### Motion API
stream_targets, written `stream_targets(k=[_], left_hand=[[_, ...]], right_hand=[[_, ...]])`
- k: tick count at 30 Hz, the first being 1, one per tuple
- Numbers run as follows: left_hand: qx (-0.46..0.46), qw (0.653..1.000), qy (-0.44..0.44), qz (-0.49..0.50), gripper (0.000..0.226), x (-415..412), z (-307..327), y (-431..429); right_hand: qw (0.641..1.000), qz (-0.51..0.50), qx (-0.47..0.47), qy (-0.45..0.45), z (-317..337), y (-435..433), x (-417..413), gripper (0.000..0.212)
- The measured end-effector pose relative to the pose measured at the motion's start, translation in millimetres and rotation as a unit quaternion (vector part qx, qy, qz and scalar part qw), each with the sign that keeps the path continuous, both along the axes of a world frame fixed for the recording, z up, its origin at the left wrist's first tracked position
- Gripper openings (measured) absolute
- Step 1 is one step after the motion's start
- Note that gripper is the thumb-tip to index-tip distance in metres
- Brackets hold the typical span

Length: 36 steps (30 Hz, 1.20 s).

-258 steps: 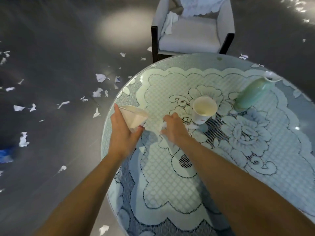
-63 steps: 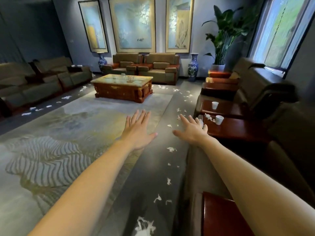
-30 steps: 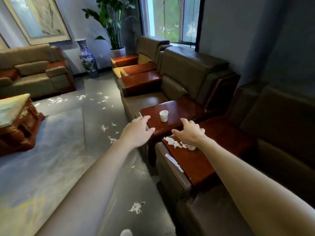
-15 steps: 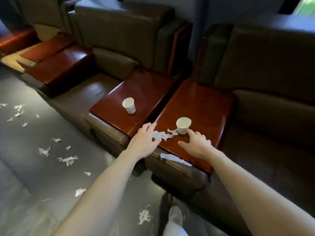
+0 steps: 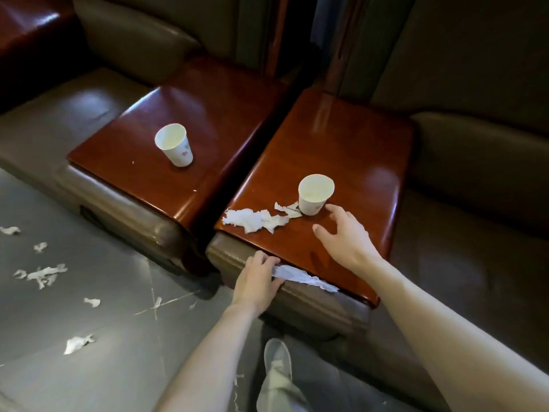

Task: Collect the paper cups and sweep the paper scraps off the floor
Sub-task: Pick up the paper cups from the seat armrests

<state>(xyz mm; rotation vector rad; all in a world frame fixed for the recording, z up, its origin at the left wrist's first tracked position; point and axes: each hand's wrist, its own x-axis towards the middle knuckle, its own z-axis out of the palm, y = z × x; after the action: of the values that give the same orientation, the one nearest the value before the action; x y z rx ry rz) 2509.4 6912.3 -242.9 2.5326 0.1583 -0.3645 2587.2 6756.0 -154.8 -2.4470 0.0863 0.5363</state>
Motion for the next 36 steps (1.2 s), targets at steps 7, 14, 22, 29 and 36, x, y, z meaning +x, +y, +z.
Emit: stream_targets(k=[7,14,22,29,36], left_hand=[[-0.050,0.990,-0.107,0.078,0.011,22.0,3.8,21.4],[-0.094,0.971,-0.109,0.192,0.044,68.8,2.0,30.0],[0.041,0.992,-0.101,0.062,0.070,87.9,-40.4,3.5],[-0.082,0.959,-0.248,0.111,0.032,95.2,-38.6,16.3],[-0.162,0.961,-0.159,0.160,0.010,136.4,-8.0,8.8]], right_hand=[[0.990,-0.088,0.082,-0.073,-3.1,1.3,13.5,0.045],[0.976,-0.136,0.132,-0.111,-9.3,3.7,42.7,0.041],[0.988,-0.060,0.025,-0.139,-31.5,3.5,68.0,0.073],[0.997,-0.031,0.068,-0.031,-49.3,11.1,87.1,0.089],[0.988,-0.094,0.119,-0.018,-51.4,10.9,94.0,0.080]])
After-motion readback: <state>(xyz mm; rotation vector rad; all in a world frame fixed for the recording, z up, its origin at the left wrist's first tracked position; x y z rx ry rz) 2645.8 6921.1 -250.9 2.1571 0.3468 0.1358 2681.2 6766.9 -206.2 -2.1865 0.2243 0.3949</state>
